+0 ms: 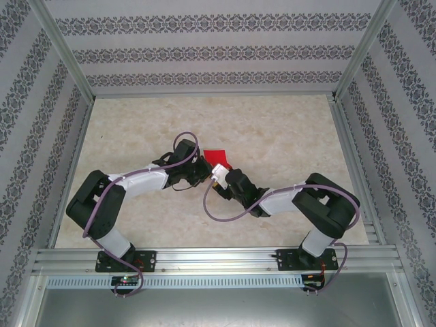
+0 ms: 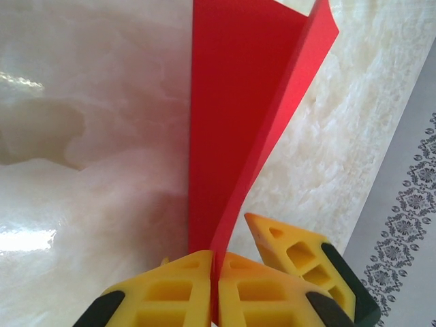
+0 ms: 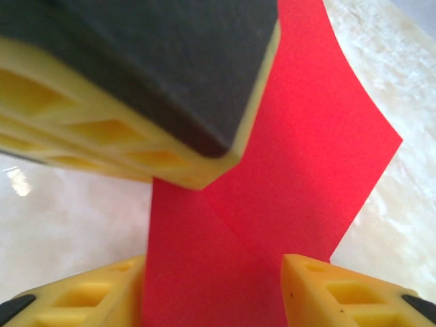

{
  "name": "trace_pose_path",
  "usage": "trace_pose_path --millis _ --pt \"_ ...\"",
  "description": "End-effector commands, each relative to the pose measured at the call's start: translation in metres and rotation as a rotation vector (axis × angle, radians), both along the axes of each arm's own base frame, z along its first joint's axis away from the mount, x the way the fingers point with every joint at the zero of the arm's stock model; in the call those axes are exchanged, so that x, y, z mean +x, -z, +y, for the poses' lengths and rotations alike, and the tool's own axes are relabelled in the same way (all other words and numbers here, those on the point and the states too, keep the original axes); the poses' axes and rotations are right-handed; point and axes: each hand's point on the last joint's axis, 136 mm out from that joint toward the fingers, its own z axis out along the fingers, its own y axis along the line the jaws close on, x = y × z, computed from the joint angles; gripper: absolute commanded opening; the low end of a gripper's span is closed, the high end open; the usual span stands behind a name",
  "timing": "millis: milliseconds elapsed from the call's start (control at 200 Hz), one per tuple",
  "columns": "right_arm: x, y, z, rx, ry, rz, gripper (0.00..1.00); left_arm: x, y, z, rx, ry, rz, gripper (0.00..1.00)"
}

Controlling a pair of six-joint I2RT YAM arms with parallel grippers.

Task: Fold a paper plane with a square sheet of paper (pick it up from the middle)
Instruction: Fold the wing for the fifth time at the center of the table.

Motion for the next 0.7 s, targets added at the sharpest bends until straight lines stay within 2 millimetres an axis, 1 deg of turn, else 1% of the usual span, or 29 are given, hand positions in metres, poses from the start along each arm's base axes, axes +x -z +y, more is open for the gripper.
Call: trace_pose_path --millis 0,45,135,165,290,365,530,694 --pt "0.008 -0.007 0.003 -0.005 0.01 -0.091 0.47 0.002 -0.007 -0.009 -0.02 -0.002 0.017 0.12" --pt "0.008 -0.006 0.002 -0.01 0.012 -0.097 0.43 0.003 -0.008 -0.008 -0.021 -0.007 0.019 0.12" --pt "0.007 -0.005 0.002 -0.005 0.012 -0.106 0.39 0.005 -0.008 -0.005 -0.023 -0.019 0.024 0.14" --pt "0.007 -0.005 0.001 -0.004 0.01 -0.106 0.35 0.006 -0.009 -0.004 -0.025 -0.022 0.023 0.15" --pt "0.004 -0.003 0.002 -0.004 -0.004 -0.1 0.24 0.011 -0.011 0.004 -0.029 -0.042 0.027 0.23" --pt "0.002 -0.002 0.002 -0.001 -0.013 -0.092 0.22 0.015 -0.014 0.011 -0.03 -0.057 0.025 0.28" --pt "-0.002 -0.001 0.004 0.012 -0.036 -0.074 0.18 0.026 -0.019 0.036 -0.015 -0.1 0.016 0.38" --pt "-0.008 -0.003 0.01 0.05 -0.062 -0.042 0.15 0.031 -0.028 0.066 0.021 -0.142 -0.011 0.44"
